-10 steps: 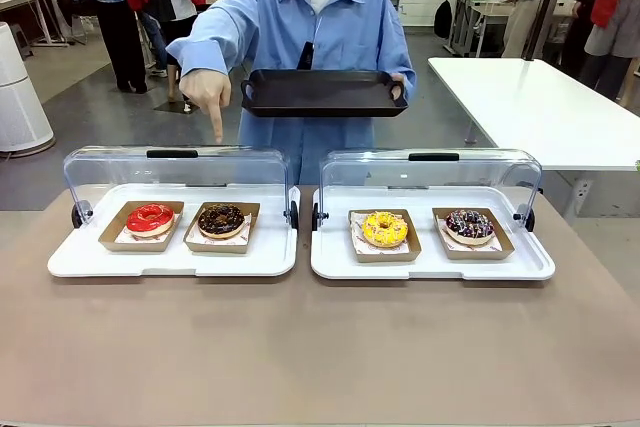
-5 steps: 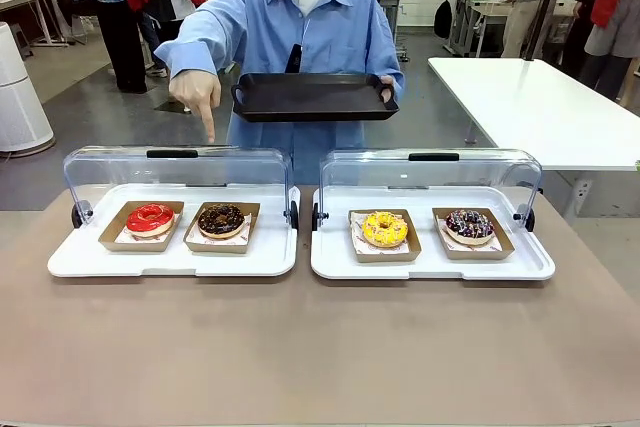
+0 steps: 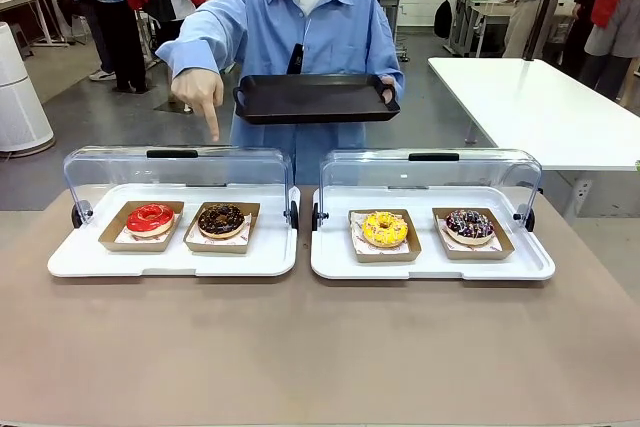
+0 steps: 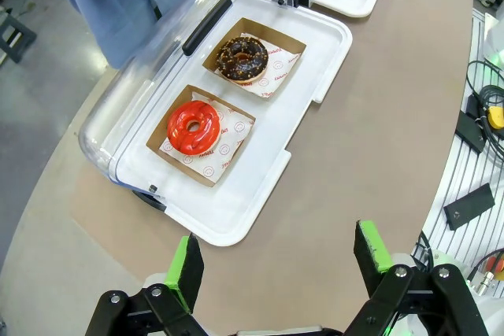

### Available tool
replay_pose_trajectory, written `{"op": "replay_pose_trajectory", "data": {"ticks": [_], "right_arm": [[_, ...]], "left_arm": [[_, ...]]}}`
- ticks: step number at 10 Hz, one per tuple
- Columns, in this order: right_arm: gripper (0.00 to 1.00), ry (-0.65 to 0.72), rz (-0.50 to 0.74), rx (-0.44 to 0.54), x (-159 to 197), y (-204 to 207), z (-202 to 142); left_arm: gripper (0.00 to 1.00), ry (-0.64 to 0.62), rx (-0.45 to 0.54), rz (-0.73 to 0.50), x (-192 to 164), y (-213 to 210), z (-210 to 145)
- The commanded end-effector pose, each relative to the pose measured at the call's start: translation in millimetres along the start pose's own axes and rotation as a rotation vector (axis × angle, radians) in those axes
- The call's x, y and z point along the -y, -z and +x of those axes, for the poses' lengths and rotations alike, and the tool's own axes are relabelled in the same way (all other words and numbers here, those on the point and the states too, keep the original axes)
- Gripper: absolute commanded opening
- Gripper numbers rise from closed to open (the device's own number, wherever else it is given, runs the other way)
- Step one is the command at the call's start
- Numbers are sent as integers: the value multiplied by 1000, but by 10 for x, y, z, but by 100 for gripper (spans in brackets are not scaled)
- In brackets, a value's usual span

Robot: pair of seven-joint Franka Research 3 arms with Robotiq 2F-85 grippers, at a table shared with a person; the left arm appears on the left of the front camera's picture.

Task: Provide the desired donut to the person.
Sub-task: Pick up and lift the Paper togo box containing the Donut pointed at by the person.

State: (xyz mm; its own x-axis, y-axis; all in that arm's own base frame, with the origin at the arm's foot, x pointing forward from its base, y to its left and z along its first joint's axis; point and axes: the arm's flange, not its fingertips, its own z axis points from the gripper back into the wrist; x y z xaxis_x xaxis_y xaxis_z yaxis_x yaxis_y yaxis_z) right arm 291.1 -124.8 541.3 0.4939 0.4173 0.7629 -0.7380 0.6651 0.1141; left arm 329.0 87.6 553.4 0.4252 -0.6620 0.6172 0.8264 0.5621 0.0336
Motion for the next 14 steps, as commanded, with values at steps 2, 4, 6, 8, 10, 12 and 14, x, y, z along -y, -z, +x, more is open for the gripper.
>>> {"op": "replay_pose_trajectory", "data": {"ticks": [2, 4, 6, 8, 10, 12, 14], "right_arm": [[100, -7, 14, 13, 18, 8, -4], [100, -7, 14, 13, 18, 8, -4], [100, -7, 14, 13, 18, 8, -4], [100, -7, 14, 13, 18, 8, -4], [100, -7, 14, 13, 18, 8, -4], [100, -7, 14, 13, 18, 8, -4], [100, -7, 14, 13, 18, 8, -4]], "left_arm": [[100, -2, 10, -2, -13, -3, -1], [100, -2, 10, -2, -13, -3, -1], [100, 54, -53, 49, 102, -67, 205], [100, 191, -218, 152, 350, -7, 795], [100, 347, -411, 185, 655, 363, 1462], [100, 425, -556, 178, 850, 962, 1875], [100, 491, -592, 117, 889, 1557, 2113]]}}
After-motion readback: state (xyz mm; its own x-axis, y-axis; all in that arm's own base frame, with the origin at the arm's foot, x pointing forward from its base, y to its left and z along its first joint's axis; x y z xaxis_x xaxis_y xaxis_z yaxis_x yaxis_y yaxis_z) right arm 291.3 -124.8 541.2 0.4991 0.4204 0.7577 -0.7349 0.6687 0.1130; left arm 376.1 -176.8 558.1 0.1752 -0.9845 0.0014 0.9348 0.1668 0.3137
